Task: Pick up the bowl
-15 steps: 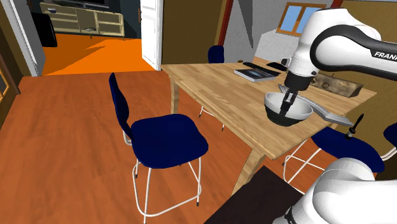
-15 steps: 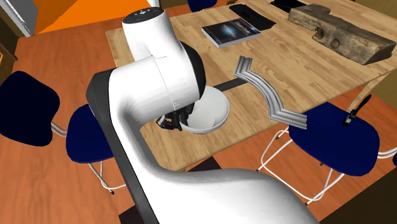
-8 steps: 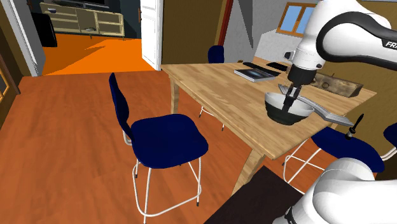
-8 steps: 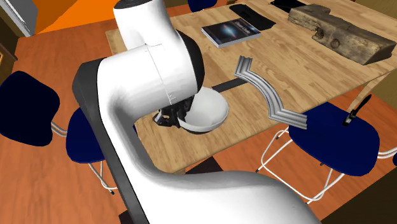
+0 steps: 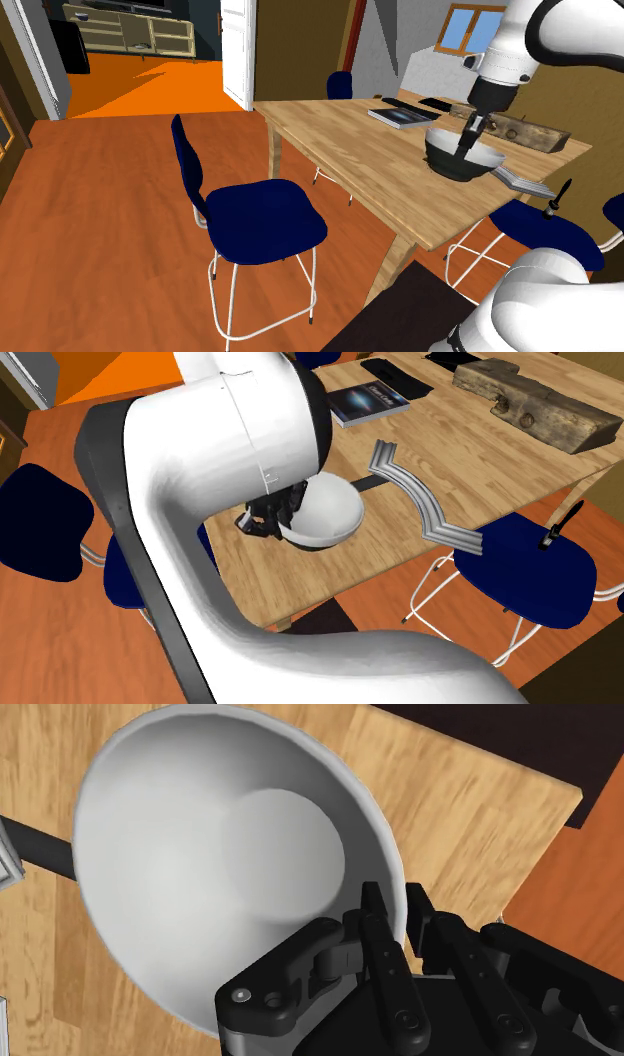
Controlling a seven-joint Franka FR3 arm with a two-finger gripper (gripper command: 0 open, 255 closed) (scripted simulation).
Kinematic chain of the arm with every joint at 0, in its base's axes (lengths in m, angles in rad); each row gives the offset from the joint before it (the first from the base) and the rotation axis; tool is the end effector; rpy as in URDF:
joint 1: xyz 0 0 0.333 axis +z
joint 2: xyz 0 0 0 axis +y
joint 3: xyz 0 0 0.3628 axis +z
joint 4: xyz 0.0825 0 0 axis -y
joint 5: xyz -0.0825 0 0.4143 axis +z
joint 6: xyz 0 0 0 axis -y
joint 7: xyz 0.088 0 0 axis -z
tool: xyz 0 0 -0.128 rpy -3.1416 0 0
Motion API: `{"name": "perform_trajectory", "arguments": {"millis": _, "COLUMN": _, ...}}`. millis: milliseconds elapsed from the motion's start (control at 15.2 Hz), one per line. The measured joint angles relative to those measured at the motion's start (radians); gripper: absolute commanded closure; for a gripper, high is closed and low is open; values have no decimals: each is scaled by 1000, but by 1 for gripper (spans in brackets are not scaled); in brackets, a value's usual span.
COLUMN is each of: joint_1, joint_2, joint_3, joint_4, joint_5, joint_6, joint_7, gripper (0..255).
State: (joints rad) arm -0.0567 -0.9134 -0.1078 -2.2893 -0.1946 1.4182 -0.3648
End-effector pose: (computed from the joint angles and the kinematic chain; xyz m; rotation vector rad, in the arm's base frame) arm 0.2389 -0.0846 0.6554 3.0129 0.3130 0.0167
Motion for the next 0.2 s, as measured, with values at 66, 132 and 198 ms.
{"name": "perform_trajectory", "arguments": {"millis": 66, "joint_1": 0, "joint_2": 5, "joint_3": 2, "joint_4": 21, "joint_5": 2, "joint_6": -12, "joint_7": -1, "gripper": 255}}
{"name": "perform_trajectory", "arguments": {"millis": 132, "joint_1": 1, "joint_2": 9, "joint_3": 5, "joint_4": 36, "joint_5": 4, "joint_6": -22, "joint_7": 0, "gripper": 255}}
{"name": "perform_trajectory", "arguments": {"millis": 198, "joint_1": 1, "joint_2": 12, "joint_3": 5, "joint_4": 46, "joint_5": 5, "joint_6": -27, "joint_7": -1, "gripper": 255}}
